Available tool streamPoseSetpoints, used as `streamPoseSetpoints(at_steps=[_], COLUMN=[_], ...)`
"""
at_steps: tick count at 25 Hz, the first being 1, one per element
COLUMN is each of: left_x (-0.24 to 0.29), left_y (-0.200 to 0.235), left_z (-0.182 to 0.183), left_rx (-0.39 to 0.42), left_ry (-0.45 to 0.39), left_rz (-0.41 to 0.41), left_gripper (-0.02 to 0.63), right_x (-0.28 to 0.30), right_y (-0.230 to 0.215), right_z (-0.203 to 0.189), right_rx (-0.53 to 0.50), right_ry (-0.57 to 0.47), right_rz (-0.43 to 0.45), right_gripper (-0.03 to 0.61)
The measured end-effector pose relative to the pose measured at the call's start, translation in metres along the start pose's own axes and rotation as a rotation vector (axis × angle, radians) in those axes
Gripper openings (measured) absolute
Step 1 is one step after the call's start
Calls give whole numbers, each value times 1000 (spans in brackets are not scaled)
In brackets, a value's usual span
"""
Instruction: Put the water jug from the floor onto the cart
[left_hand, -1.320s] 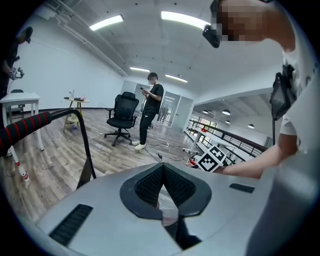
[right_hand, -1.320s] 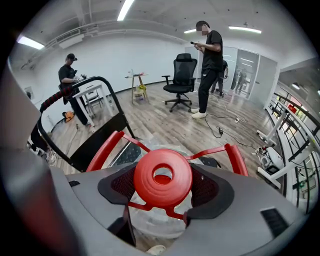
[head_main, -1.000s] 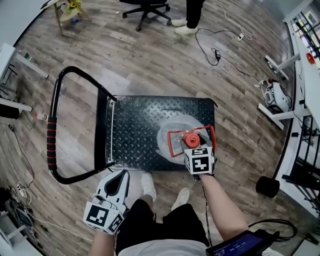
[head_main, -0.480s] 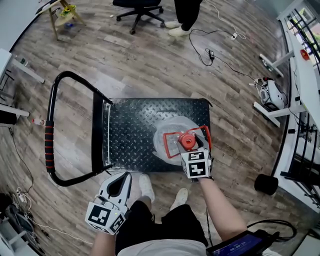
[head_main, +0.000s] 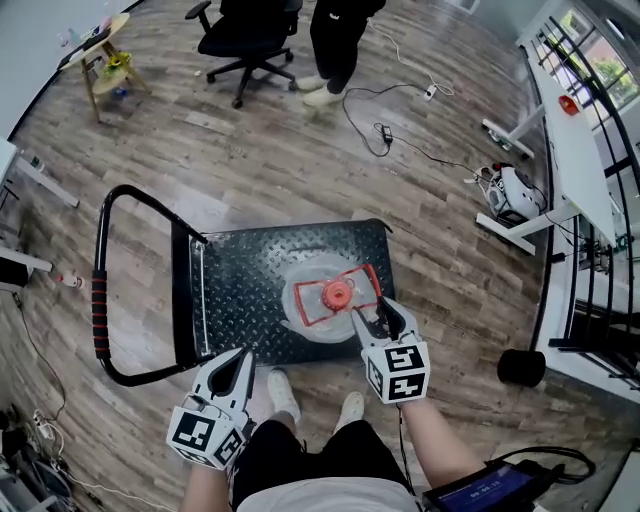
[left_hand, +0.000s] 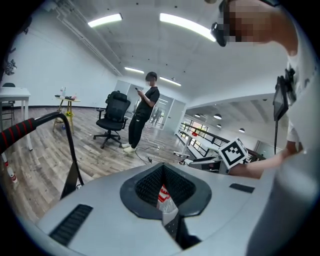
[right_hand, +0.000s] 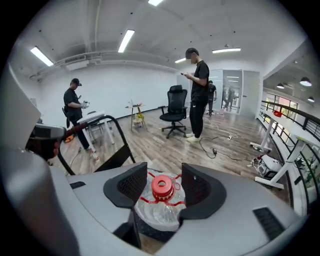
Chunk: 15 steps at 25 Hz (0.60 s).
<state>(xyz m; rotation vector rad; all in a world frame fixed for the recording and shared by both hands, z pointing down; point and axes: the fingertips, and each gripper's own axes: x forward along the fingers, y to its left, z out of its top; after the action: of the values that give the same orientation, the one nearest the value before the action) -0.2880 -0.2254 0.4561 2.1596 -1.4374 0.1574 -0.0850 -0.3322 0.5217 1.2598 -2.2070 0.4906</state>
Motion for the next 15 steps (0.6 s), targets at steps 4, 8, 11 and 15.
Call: streamPoseSetpoints(at_steps=[4,8,11,15], left_x=[3,4,3,-3], left_y=[-25,-56,-84,-124], left_z=[17,35,47,62], left_rx=[33,78,111,145], left_ry=[-24,-60,-87,-122], left_rz=[-33,-71,-94,-100], left_gripper=[-1,-1,0,-1], right_x=[-49,-89,-123,-167], right_y=[-7,-18,-32,-47], right_z=[24,37,43,52], right_rx=[8,2,19,21], right_ry=[-93,-154,-198,-266], right_rz=[-14,-28,-39,-37], right_gripper=[93,6,3,2])
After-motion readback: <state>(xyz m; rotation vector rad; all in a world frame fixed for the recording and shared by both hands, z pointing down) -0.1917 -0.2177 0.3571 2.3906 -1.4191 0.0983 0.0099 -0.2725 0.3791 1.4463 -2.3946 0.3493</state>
